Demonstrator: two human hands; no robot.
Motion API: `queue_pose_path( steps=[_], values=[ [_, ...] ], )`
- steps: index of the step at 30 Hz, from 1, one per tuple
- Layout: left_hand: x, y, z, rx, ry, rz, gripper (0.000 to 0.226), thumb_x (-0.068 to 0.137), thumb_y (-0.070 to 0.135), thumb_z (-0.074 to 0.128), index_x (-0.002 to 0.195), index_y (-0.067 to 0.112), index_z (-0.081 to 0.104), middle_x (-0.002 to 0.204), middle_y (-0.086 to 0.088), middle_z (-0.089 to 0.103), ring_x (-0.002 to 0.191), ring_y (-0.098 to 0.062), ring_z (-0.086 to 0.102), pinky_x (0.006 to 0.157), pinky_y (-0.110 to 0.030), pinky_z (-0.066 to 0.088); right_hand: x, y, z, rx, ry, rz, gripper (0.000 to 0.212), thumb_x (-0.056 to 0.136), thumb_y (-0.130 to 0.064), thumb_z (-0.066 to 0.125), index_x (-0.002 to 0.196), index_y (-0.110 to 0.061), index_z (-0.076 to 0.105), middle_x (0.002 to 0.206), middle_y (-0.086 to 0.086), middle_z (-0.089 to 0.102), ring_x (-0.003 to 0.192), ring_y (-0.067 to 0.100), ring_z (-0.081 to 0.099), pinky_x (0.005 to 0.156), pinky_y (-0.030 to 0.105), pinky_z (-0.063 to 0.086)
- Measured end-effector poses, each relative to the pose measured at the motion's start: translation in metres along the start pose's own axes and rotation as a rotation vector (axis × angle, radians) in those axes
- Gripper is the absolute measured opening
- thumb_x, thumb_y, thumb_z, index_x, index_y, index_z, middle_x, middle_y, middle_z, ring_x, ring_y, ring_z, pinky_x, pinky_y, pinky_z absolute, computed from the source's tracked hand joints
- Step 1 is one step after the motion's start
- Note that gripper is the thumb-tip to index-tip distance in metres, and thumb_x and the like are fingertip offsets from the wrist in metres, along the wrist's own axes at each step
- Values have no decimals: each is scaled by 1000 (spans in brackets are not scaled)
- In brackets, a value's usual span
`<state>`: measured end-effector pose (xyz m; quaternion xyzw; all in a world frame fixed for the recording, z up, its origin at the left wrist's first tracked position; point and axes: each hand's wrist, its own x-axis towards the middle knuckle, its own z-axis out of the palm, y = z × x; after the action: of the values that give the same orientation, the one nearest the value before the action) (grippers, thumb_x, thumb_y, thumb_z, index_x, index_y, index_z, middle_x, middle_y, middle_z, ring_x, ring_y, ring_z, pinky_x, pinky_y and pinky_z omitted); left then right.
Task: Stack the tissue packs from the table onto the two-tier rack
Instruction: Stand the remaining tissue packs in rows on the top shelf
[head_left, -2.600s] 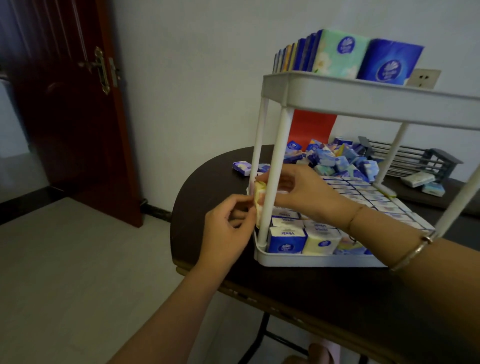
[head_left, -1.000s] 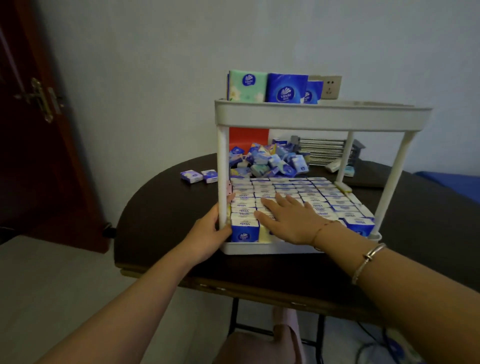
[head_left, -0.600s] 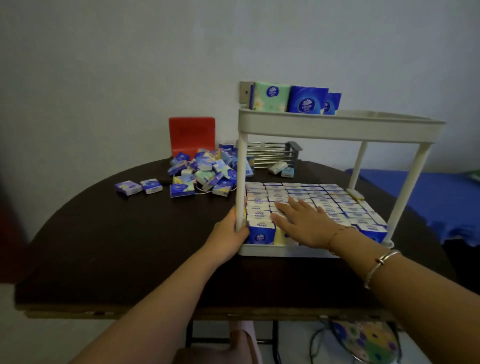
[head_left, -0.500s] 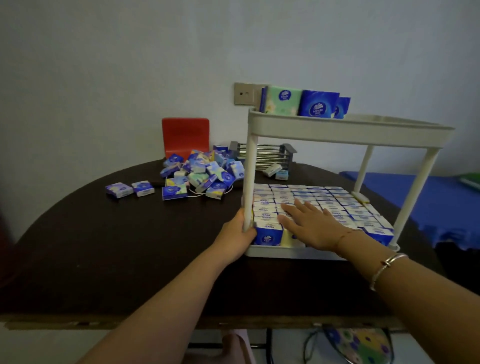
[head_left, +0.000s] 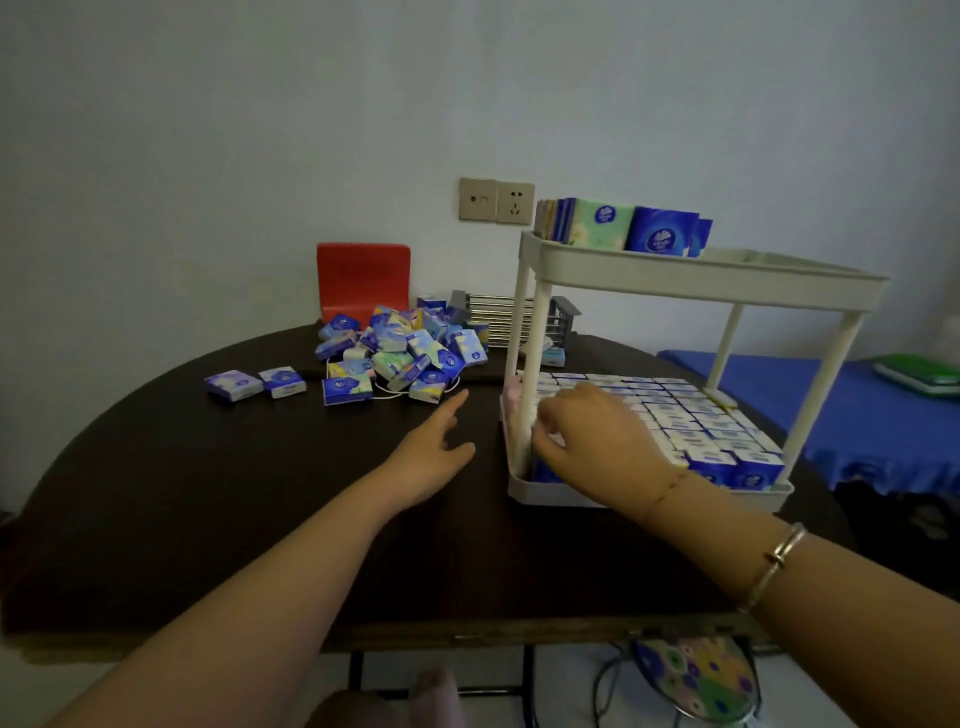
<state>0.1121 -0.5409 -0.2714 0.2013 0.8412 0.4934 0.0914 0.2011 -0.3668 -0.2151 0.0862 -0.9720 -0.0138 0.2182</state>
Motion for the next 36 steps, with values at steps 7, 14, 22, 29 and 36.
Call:
queue_pose_path(
  steps=[7, 14, 22, 29, 36],
  values=[
    [1, -27, -71, 15, 141, 20, 60, 94, 18, 55, 144, 38, 30, 149, -1, 36, 133, -24, 40, 100, -35, 39, 69, -61, 17, 243, -26, -12, 16, 94, -27, 46, 96, -15, 57, 89, 2, 58, 84, 17, 57, 76, 33, 50],
    [71, -88, -133, 32, 257, -39, 53, 95, 15, 53, 142, 33, 36, 144, -1, 43, 119, -14, 48, 87, -24, 41, 187, -47, 116, 143, -139, 177, 30, 91, -25, 51, 115, -8, 52, 116, 15, 55, 109, 32, 50, 87, 42, 47],
    [197, -87, -163, -27, 138, 29, 45, 92, 3, 48, 133, 21, 48, 127, -1, 52, 96, -12, 57, 70, -16, 44, 303, -1, 177, 381, -145, 718, 40, 90, -23, 52, 123, -2, 48, 130, 21, 44, 120, 39, 40, 95, 43, 38],
    [270, -72, -207, 11, -69, -20, 44, 95, 6, 45, 133, 28, 46, 128, -1, 50, 66, -19, 51, 56, -24, 42, 342, 54, 184, 288, -98, 1136, 48, 86, -24, 58, 129, -7, 43, 140, 20, 38, 130, 37, 33, 104, 48, 33],
    [310, -62, -183, 19, -229, -56, 39, 101, 10, 40, 137, 23, 42, 142, -2, 45, 116, -28, 52, 91, -38, 45, 356, 98, 205, 306, -115, 1402, 72, 90, -35, 56, 148, -24, 16, 158, 12, -6, 145, 33, -6, 116, 52, 8]
  ],
)
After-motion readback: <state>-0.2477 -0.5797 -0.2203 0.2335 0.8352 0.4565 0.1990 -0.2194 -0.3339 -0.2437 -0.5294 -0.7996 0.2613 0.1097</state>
